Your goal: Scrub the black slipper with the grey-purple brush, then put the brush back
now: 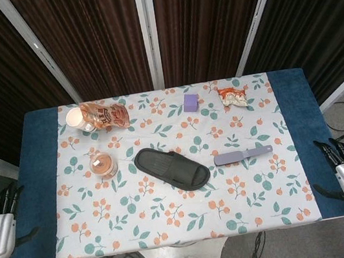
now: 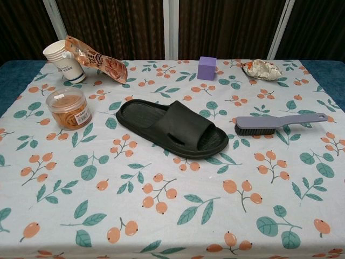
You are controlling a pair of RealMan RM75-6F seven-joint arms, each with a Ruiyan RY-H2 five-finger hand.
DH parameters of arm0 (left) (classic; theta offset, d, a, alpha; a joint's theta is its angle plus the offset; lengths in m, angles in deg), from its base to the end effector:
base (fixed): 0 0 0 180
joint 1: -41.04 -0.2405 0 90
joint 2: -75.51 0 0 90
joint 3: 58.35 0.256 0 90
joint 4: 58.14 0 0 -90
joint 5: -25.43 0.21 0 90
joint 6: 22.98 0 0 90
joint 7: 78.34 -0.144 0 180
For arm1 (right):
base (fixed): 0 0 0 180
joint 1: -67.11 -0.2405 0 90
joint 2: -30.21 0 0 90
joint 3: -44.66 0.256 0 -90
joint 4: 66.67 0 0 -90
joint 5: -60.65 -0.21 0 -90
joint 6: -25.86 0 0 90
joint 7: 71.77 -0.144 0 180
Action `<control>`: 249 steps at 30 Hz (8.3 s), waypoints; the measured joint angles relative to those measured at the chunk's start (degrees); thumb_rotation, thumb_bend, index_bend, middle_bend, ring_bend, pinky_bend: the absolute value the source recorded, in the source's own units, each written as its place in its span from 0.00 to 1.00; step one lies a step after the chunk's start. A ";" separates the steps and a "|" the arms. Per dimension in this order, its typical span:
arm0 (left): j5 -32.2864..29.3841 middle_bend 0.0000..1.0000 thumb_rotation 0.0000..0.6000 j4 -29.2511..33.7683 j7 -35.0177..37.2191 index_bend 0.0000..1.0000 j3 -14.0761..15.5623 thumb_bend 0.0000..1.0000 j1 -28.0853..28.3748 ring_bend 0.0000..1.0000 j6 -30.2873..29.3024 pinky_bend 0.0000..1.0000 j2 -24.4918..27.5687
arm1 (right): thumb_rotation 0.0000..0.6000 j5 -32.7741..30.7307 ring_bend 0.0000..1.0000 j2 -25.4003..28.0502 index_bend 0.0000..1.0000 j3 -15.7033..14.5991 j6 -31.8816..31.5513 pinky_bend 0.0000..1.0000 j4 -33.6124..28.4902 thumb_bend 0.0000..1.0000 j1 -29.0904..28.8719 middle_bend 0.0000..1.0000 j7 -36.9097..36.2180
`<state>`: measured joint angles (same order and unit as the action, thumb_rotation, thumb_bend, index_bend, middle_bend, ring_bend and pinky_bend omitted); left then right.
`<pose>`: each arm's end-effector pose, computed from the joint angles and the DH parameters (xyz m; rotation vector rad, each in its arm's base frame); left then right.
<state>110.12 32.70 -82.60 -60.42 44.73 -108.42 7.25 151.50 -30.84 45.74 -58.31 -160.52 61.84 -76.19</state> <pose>-0.3168 0.1716 0.1381 -1.3702 -0.9111 -0.8529 -0.3012 -0.1758 0.1625 1.4711 -0.9396 0.9599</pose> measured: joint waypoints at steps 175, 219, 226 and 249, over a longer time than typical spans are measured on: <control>-0.22 0.43 1.00 -38.96 18.92 0.39 -2.11 0.27 57.87 0.27 55.26 0.24 -30.11 | 1.00 -5.78 1.00 -28.69 1.00 3.43 35.54 1.00 27.44 0.47 -41.38 1.00 5.81; -4.61 0.43 1.00 -34.96 12.57 0.39 -2.24 0.27 57.54 0.27 54.90 0.24 -27.69 | 1.00 -4.18 1.00 -27.15 1.00 -1.70 39.71 1.00 23.54 0.47 -44.04 1.00 17.52; -5.36 0.43 1.00 -34.22 11.23 0.39 -2.48 0.27 57.69 0.27 55.13 0.24 -27.49 | 1.00 -5.31 1.00 -26.18 1.00 1.67 36.04 1.00 21.66 0.47 -43.53 1.00 14.01; -6.83 0.37 1.00 -32.74 9.30 0.30 -2.74 0.27 57.24 0.22 54.84 0.23 -26.69 | 1.00 -4.84 1.00 -26.13 1.00 -2.80 37.01 1.00 21.14 0.47 -42.62 1.00 16.40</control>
<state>103.29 -0.04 -73.30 -63.16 101.97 -53.59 -19.45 146.65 -56.97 42.93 -21.30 -139.38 19.22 -59.80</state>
